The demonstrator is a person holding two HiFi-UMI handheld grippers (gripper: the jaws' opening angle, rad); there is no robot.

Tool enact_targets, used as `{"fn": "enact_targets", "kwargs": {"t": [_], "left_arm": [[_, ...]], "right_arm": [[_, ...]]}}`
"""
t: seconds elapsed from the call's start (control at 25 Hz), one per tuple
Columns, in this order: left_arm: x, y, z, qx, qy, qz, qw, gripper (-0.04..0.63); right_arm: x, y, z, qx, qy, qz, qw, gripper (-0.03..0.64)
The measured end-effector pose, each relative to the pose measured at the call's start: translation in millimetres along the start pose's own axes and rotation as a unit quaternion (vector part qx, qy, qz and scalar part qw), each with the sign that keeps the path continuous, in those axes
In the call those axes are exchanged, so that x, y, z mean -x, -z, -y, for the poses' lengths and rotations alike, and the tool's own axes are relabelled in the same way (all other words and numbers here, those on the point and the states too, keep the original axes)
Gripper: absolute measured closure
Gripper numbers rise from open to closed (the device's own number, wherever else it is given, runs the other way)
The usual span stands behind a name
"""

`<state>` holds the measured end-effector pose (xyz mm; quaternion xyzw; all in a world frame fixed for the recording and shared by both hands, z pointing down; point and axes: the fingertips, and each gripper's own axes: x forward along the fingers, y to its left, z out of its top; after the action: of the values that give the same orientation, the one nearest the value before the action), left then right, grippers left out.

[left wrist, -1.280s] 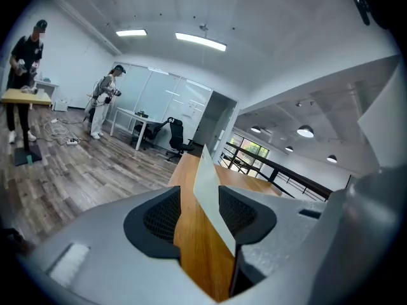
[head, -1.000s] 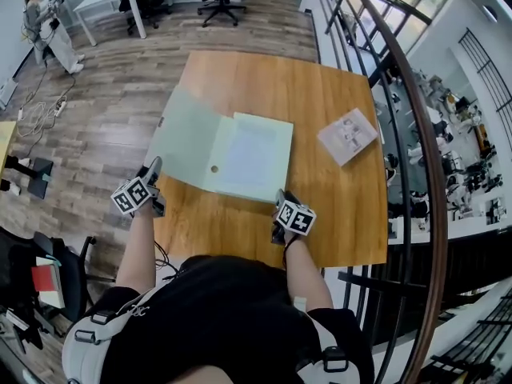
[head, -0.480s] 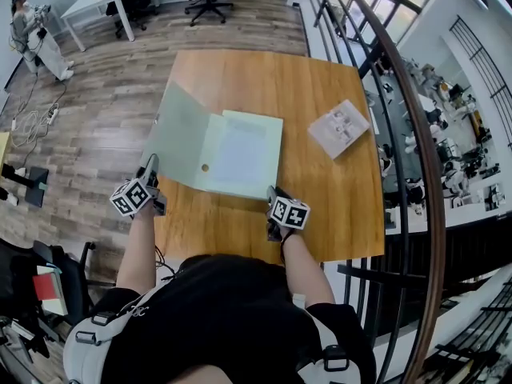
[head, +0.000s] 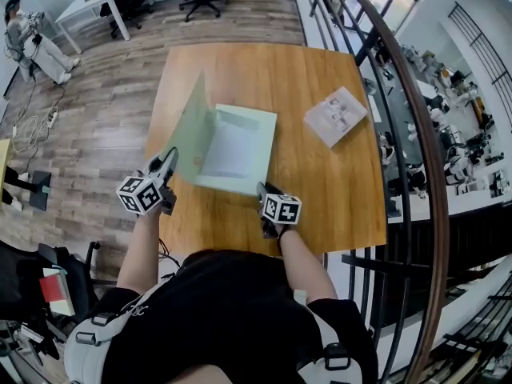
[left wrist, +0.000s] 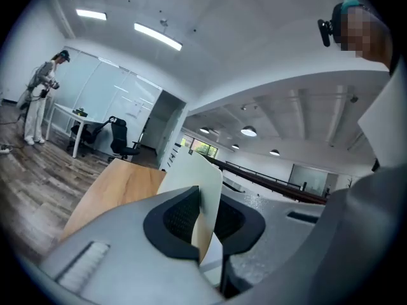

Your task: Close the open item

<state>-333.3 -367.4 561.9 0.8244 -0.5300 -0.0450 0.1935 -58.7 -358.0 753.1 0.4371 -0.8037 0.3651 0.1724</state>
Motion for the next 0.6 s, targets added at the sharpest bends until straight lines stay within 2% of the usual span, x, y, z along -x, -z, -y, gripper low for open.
{"fn": "enact_targets", "kwargs": {"t": [0.08,0.2,0.36,0.48,0.6], "left_arm": [[-9.0,5.1,21.2,-0.034,0.023,-0.022,0.9989,0.578],[-23.4,18.2,52.7,-0.082,0.059,-0.063,0.9929,0.574],[-43.1,43.2,88.9,-0.114,0.102,-0.124,0.9804,0.566],[-52.8,66.8,113.1,-0.139,0.14,-0.176,0.9645,0.561],[-56.6,100.4,134.5,-0.173,0.182,-0.236,0.9389,0.558]], "right_arm": [[0.6,2.0,-3.3,0.002,-0.007,-0.001,1.0,0.515],[1.7,6.8,-8.5,0.001,-0.016,-0.002,1.0,0.515],[2.8,12.7,-14.1,-0.002,-0.023,-0.002,1.0,0.514],[3.5,15.4,-20.1,-0.005,-0.031,0.002,1.0,0.514],[7.4,16.2,-21.6,-0.001,-0.03,0.005,1.0,0.512]]}}
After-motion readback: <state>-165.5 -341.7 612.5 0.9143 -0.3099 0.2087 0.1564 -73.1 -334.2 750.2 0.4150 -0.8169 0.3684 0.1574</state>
